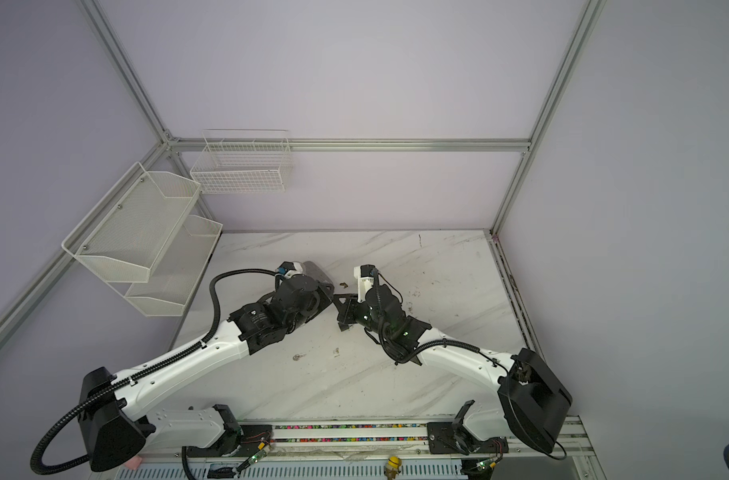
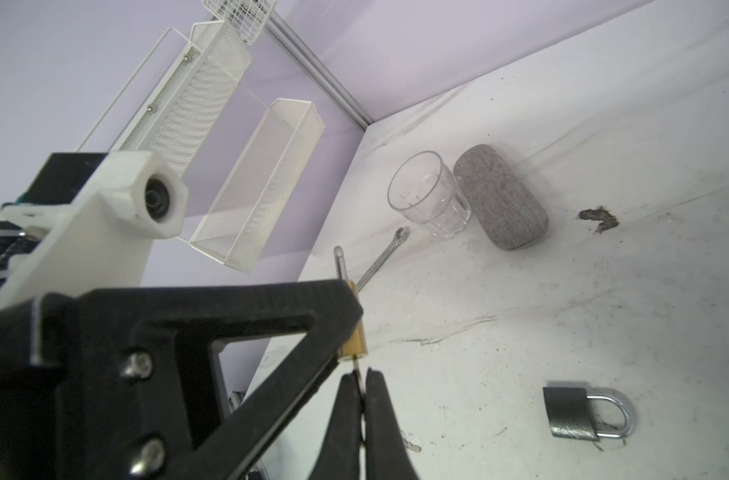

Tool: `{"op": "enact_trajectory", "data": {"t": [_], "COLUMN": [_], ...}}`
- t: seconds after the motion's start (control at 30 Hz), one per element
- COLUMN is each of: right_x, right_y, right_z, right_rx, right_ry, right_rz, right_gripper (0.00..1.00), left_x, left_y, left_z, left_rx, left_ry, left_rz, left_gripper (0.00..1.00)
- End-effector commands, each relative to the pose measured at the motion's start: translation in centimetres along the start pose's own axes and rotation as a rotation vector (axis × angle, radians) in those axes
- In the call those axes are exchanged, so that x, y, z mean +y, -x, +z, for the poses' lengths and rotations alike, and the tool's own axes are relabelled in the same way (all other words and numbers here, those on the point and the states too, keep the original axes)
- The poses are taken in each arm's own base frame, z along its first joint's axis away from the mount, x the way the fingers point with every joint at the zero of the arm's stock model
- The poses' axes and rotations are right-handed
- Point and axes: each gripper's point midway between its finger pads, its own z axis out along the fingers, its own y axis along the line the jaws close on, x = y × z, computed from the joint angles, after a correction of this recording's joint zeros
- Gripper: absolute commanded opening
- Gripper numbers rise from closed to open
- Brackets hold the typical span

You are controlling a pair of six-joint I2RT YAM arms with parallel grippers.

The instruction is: Unlock with the key

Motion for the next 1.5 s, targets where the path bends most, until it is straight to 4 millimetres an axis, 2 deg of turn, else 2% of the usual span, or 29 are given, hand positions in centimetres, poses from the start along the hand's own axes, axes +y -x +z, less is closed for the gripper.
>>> {"op": "enact_trajectory", "data": {"t": [0.0, 0.1, 0.23, 0.37, 0.43, 0.53, 0.63, 0.9, 1.1, 1.3, 1.33, 1.47], "right_x": [3.8, 2.9, 2.3, 3.0, 2.3, 1.7, 2.1, 3.3, 4.4, 3.9, 4.3, 4.4], "right_y": [4.1, 4.4, 3.8, 3.2, 2.8, 3.2, 3.8, 3.9, 3.0, 1.9, 2.2, 1.7], "right_z": [-0.9, -0.9, -0.7, -0.1, 0.5, 0.4, 0.4, -0.1, -0.6, -0.8, -1.5, -1.7], "right_rx": [-0.100, -0.112, -0.096, -0.069, -0.061, -0.082, -0.093, -0.081, -0.038, -0.011, -0.018, -0.003], "right_ry": [0.131, 0.072, 0.061, 0.118, 0.097, 0.071, 0.085, 0.175, 0.274, 0.293, 0.306, 0.319], "right_rz": [0.003, -0.024, -0.017, 0.029, 0.041, 0.053, 0.082, 0.180, 0.253, 0.323, 0.323, 0.337], "right_gripper": [0.00, 0.00, 0.00, 0.00, 0.00, 0.00, 0.00, 0.00, 0.00, 0.00, 0.00, 0.00], "left_x": [0.9, 0.6, -1.1, -2.6, -3.0, -3.6, -4.2, -4.1, -4.7, -4.9, -5.0, -4.8], "left_y": [-3.1, -2.6, -2.3, -2.8, -3.2, -3.9, -5.0, -4.9, -4.7, -5.0, -4.9, -4.7], "left_z": [-0.6, -1.0, -1.9, -2.2, -2.3, -2.7, -3.1, -2.6, -1.9, -1.2, -1.2, -1.0], "left_rx": [0.108, 0.099, 0.104, 0.134, 0.147, 0.167, 0.183, 0.152, 0.163, 0.187, 0.187, 0.182], "left_ry": [-0.011, -0.028, -0.091, -0.136, -0.150, -0.172, -0.194, -0.195, -0.239, -0.256, -0.260, -0.255], "left_rz": [0.054, 0.043, 0.026, 0.020, 0.021, 0.021, 0.019, 0.012, -0.005, -0.026, -0.027, -0.030], "left_gripper": [0.00, 0.00, 0.00, 0.00, 0.00, 0.00, 0.00, 0.00, 0.00, 0.00, 0.00, 0.00]}}
